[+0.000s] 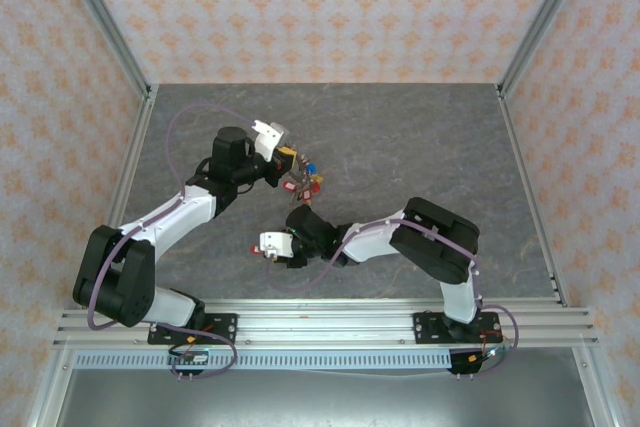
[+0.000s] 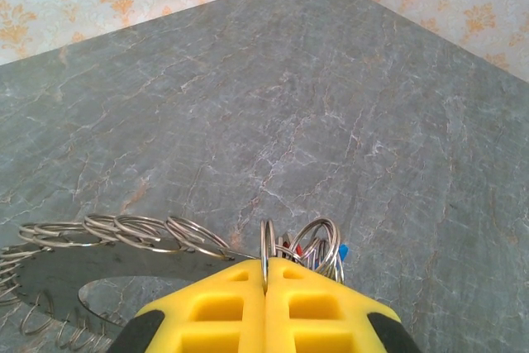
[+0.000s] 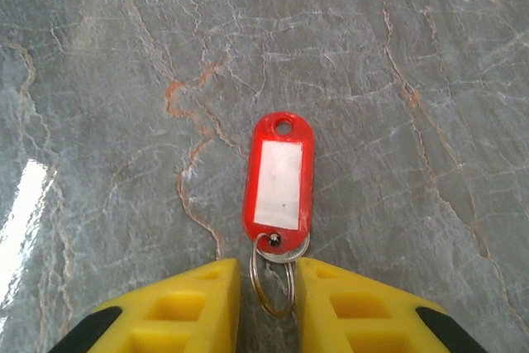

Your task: Put the keys on the keyring

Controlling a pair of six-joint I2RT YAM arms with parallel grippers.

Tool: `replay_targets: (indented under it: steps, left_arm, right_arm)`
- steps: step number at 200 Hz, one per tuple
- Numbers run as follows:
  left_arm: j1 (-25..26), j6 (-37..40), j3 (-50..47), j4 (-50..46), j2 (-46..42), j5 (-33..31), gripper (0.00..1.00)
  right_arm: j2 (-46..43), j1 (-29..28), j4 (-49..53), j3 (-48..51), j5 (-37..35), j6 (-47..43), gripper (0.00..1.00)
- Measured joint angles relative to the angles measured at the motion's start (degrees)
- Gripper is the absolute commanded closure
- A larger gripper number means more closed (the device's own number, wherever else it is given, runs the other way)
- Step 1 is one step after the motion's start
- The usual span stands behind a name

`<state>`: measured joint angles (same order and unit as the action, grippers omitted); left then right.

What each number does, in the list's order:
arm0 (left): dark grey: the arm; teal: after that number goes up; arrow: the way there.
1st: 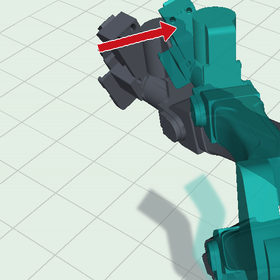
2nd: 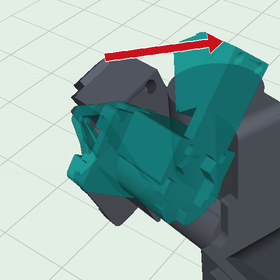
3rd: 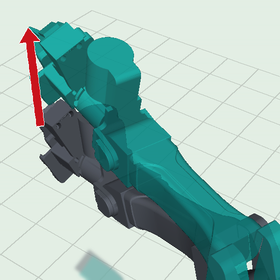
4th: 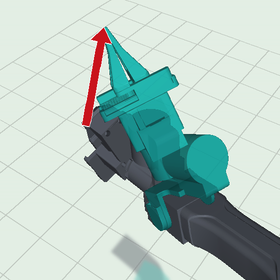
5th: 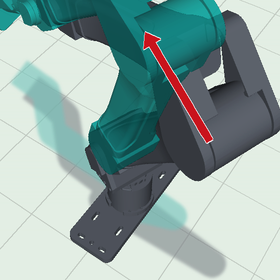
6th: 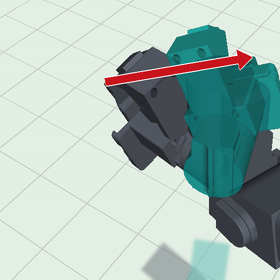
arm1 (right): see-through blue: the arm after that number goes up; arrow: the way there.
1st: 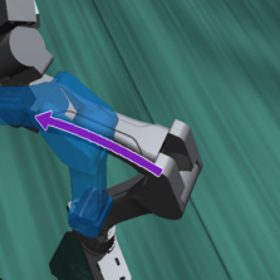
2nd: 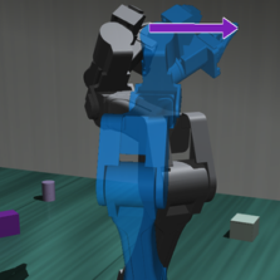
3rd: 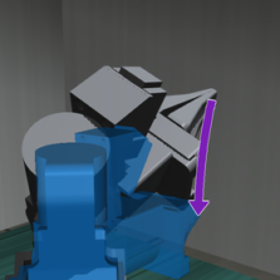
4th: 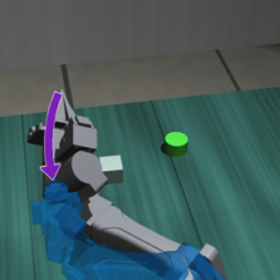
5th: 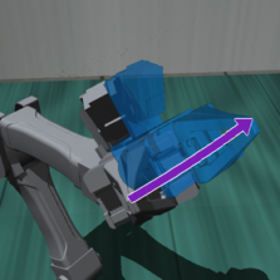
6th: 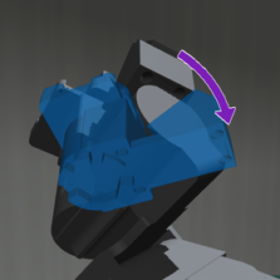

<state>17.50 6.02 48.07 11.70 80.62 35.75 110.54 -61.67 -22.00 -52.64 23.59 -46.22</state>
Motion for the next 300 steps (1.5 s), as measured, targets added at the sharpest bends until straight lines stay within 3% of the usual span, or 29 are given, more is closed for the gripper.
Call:
replay_targets:
  steps: [48,220,238,267,300]
  left_arm:
    - [0.00,0.00,0.02,-0.09,-0.02,0.22,1.00]
    - [0.00,0.02,0.02,-1.97,-0.79,1.31,1.00]
    - [0.00,0.02,0.02,-2.01,-0.79,1.31,1.00]
    - [0.02,0.02,0.02,-2.01,-0.79,1.31,1.00]
    - [0.00,0.02,0.07,-2.05,-0.79,1.44,1.00]
  right_arm:
    - [0.50,-0.02,0.15,-0.46,0.48,-1.01,0.84]
    - [0.42,-0.02,0.37,-0.55,-0.26,-3.19,0.82]
    - [0.39,-0.02,0.59,-0.55,-0.26,-3.63,0.91]
    - [0.07,0.22,1.20,-0.57,-2.01,-3.61,0.89]
    - [-0.20,0.31,1.90,-0.59,-3.15,-3.48,0.95]
